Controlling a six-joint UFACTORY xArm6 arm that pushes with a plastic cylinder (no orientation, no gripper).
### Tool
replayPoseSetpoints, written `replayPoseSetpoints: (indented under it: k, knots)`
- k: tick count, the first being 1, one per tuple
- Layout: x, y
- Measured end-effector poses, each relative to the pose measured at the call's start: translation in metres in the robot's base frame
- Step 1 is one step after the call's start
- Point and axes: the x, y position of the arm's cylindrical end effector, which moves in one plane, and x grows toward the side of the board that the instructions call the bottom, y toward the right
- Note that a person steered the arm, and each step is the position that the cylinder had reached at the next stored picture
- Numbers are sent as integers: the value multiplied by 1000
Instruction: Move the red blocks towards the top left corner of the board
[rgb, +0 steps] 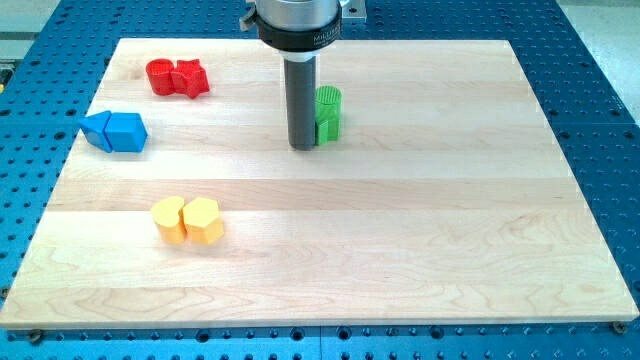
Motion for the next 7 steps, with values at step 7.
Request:
replayPoseSetpoints:
  k: [7]
  knots:
    - [-39,-174]
